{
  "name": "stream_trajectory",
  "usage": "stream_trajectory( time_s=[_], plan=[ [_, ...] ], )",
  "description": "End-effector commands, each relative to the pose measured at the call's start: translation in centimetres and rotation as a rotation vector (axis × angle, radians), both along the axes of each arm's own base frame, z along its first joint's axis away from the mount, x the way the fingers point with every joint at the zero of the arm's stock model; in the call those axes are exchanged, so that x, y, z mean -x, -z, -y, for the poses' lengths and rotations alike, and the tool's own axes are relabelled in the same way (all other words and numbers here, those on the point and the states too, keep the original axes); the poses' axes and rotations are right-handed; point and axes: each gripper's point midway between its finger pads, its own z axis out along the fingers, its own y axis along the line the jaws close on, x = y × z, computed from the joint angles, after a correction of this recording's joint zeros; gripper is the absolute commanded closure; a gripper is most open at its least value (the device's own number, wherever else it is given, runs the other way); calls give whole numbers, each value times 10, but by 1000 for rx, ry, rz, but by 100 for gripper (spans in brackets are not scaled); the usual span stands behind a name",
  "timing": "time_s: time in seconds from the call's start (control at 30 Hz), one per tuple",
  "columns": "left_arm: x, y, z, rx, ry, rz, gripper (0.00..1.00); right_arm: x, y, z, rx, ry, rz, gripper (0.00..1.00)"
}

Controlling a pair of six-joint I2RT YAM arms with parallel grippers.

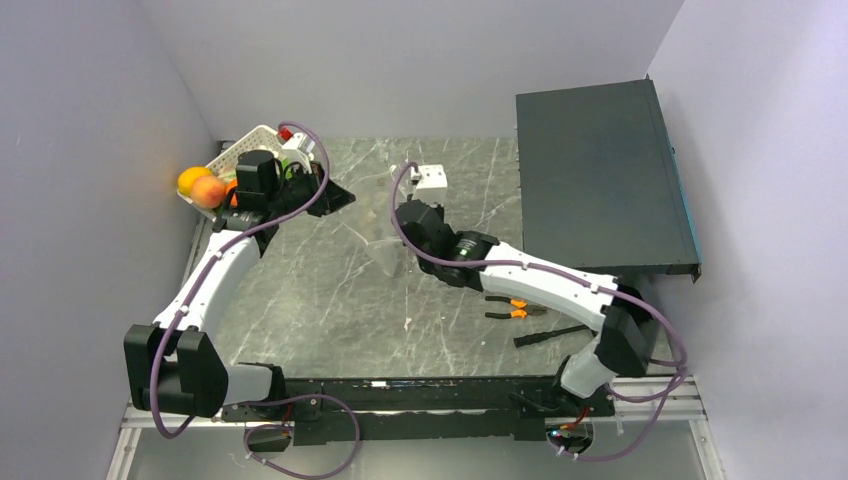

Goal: Place the food in the zip-top bag and seal the zipper
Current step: Open the zipper of the food storage bag at the center of the board.

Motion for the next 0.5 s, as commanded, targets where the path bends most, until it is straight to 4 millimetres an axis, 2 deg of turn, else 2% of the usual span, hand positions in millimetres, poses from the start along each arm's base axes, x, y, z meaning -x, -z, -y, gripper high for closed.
stream_trajectory(
  time_s=[0.0, 0.2, 0.27, 0.37, 0.4, 0.43, 0.47],
  plan=[
    [3, -13, 7, 12, 55, 60, 88, -1, -40, 22, -37, 37, 125, 100],
    [9, -16, 8, 1, 89, 107, 44, 3, -41, 35, 4, 47, 138, 100],
    [8, -19, 1, -34, 49, 135, 36, 3, -42, 42, 23, 61, 149, 100],
    [6, -22, -14, -99, -40, 179, 29, 5, -46, 56, 53, 87, 174, 100],
    [4, -23, -21, -124, -80, 192, 23, 6, -48, 61, 61, 96, 180, 100],
    [3, -23, -28, -147, -120, 201, 8, 7, -48, 66, 75, 103, 186, 100],
    [1, -23, -36, -168, -163, 206, 1, 8, -48, 70, 91, 104, 193, 100]
  ],
)
